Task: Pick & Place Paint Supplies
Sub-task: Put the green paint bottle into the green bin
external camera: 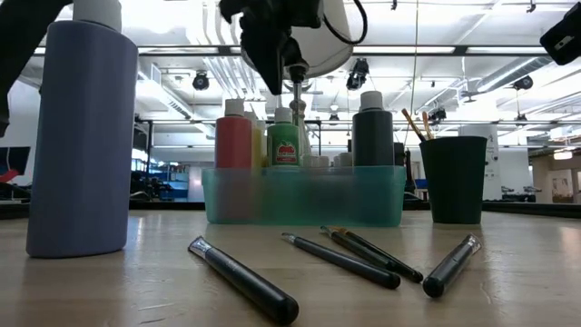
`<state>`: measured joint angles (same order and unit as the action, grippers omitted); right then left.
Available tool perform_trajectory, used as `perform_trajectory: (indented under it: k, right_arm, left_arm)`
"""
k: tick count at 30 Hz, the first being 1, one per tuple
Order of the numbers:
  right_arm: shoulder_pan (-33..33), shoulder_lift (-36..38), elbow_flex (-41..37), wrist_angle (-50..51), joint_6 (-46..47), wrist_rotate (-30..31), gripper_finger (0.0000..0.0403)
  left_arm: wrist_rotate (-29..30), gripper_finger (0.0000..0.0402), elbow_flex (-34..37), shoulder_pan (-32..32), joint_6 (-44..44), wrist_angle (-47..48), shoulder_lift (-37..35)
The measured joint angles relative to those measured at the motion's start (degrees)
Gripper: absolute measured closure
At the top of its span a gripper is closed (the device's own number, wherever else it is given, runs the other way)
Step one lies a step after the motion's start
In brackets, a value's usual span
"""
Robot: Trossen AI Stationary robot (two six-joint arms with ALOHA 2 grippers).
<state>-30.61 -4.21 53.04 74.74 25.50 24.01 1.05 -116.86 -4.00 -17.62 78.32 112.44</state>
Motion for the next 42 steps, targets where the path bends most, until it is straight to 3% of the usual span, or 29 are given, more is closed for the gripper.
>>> perform_trajectory:
  k: [17, 42]
  right_arm:
    - [0.0, 0.0, 0.0, 0.0, 0.0, 0.0, 0.0394]
    - [0.0, 0.0, 0.0, 0.0, 0.0, 0.0, 0.0394]
  left_arm:
    - [6.1, 0.0400, 12.8, 1.0, -2.1, -8.5, 0.0]
    - [7.9, 0.0401, 15.9, -0.2, -1.8, -15.2, 0.0]
